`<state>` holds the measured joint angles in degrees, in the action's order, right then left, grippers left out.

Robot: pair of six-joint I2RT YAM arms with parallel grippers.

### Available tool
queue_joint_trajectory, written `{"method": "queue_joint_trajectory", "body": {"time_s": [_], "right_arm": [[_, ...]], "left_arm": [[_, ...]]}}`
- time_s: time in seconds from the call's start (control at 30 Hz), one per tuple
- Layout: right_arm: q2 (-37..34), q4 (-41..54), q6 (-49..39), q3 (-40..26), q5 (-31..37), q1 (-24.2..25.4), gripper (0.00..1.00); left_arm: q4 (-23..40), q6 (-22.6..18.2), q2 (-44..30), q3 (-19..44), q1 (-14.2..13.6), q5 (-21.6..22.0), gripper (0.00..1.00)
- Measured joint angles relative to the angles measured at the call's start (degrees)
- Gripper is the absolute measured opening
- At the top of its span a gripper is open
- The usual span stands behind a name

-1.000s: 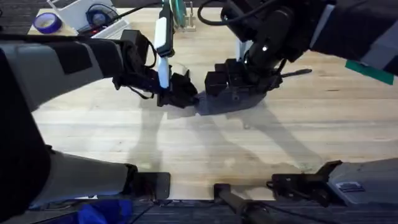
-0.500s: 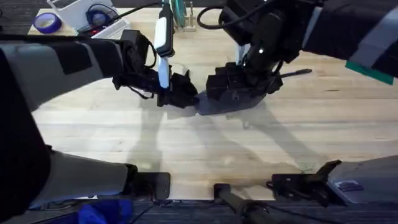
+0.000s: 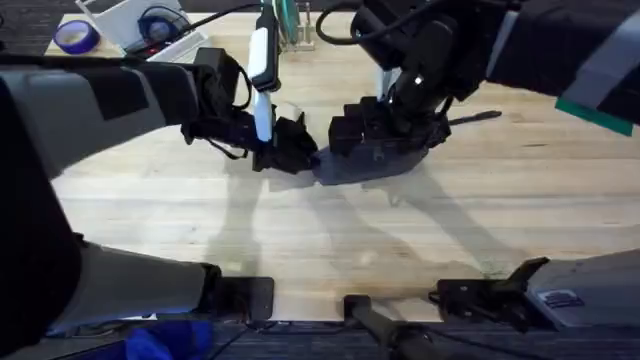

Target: Unzip the bag, pick up the pens from the table one at a time and place them inside, then zip the bag closed.

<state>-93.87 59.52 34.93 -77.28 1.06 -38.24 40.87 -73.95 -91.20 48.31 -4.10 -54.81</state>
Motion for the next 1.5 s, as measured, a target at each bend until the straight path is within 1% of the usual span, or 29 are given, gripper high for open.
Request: {"method": "queue_joint_trajectory", "body": {"time_s": [0.27,0.37,0.4,0.47,0.5,0.6,0.67,0.7,0.77,1.07,1.2,1.33,1.5], "right_arm": [[-0.01,0.01,0.05,0.00,0.00,0.00,0.990],[-0.01,0.01,0.03,0.00,0.00,0.00,0.943],[-0.01,0.01,0.08,0.00,0.00,0.00,0.910],[-0.01,-0.01,0.18,0.00,-0.01,0.00,0.774],[-0.01,0.00,0.32,0.00,0.01,0.00,0.666],[-0.01,-0.01,0.48,0.00,0.01,0.00,0.400],[-0.01,-0.03,0.47,0.00,0.00,0.00,0.128],[-0.01,-0.08,0.70,0.00,-0.02,0.00,0.059],[-0.01,-0.08,0.67,0.00,-0.02,0.00,0.036],[-0.01,-0.08,0.60,0.00,-0.02,0.00,0.034],[-0.01,0.03,-0.95,0.00,-0.75,0.00,0.032],[-0.01,0.03,-3.32,0.00,-2.90,0.63,0.032],[-0.01,0.03,-7.22,0.00,-7.89,3.16,0.032]], "left_arm": [[0.01,0.00,0.00,0.00,0.00,0.00,0.042],[0.00,0.00,0.00,0.00,0.00,0.00,0.042],[0.01,0.00,0.00,0.00,0.00,0.00,0.042],[0.01,0.00,0.00,0.00,0.00,0.00,0.042],[0.01,0.00,0.00,0.00,0.00,0.00,0.042],[0.00,0.00,0.00,0.00,0.00,0.00,0.042],[0.01,0.00,0.00,0.00,0.00,0.00,0.042],[-0.01,0.00,0.00,0.00,0.00,0.00,0.042],[-0.01,0.00,0.00,0.00,0.00,0.00,0.042],[-0.01,0.00,0.00,0.00,0.00,0.00,0.042],[0.01,0.00,0.00,0.00,0.00,0.00,0.042],[0.01,0.00,0.00,0.00,0.00,0.00,0.042],[0.01,0.00,0.00,0.00,0.00,0.00,0.042]]}}
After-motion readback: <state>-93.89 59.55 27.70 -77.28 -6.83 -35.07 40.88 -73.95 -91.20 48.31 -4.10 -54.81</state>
